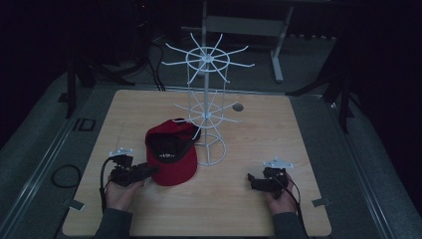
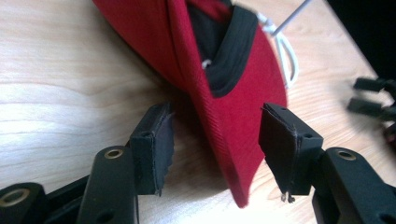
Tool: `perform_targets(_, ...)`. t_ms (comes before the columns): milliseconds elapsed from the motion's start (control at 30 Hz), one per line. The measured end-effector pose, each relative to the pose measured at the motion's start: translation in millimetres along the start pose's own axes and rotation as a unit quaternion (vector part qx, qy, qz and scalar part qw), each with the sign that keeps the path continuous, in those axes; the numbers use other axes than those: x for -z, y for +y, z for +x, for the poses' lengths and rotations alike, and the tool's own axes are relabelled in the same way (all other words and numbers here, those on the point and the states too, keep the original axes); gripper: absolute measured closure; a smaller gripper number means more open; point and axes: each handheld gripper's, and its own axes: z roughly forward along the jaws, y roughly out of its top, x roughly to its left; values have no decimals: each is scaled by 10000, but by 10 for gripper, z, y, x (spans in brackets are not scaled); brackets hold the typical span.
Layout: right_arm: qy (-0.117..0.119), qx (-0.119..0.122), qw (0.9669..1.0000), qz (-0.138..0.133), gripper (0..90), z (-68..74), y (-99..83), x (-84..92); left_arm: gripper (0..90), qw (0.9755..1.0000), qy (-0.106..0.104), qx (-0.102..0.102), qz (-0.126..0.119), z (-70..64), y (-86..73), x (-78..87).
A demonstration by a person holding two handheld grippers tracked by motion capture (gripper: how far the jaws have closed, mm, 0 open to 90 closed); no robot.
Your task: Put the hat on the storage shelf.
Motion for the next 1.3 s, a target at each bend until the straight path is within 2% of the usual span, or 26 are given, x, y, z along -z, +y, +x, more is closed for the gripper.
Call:
perform_targets(200,2,-4,10000,2,134,2,-1,1,494,9997,-110,28,203,21,32,-130)
perform_targets(233,3,-4,10000,3,134,2,-1,2,511,9994,-202,36,261,25,38,-164)
perform_targets(467,7,-4,10000,4,134,3,-2,3,553,9987,-297,42,415,37,39,-268)
perform_targets(533,13,-13,10000,5,134,6,-3,4,597,9982,-341,59,481,28,36,-301)
perform_targets(800,19,-7,10000,7,134,7,-4,6,660,9950,-639,192,747,59,62,-392)
perform_targets(1033,24,-10,10000,3,134,9,-5,6,678,9943,-595,87,880,55,112,-408)
perform_targets(1067,24,-10,10000,3,134,9,-5,6,719,9943,-595,87,880,55,112,-408)
perform_targets(1100,25,-8,10000,4,134,9,-5,6,719,9937,-701,133,865,62,120,-405)
perform_targets(1167,28,-2,10000,3,134,9,-6,7,767,9939,-717,173,819,56,121,-402)
perform_targets(1233,29,0,10000,3,134,9,-6,7,786,9936,-797,320,740,73,114,-400)
perform_targets(1267,29,0,10000,3,134,9,-6,7,799,9936,-797,320,740,73,114,-400)
perform_targets(1300,30,-1,10000,3,134,10,-6,7,813,9929,-898,426,646,87,114,-388)
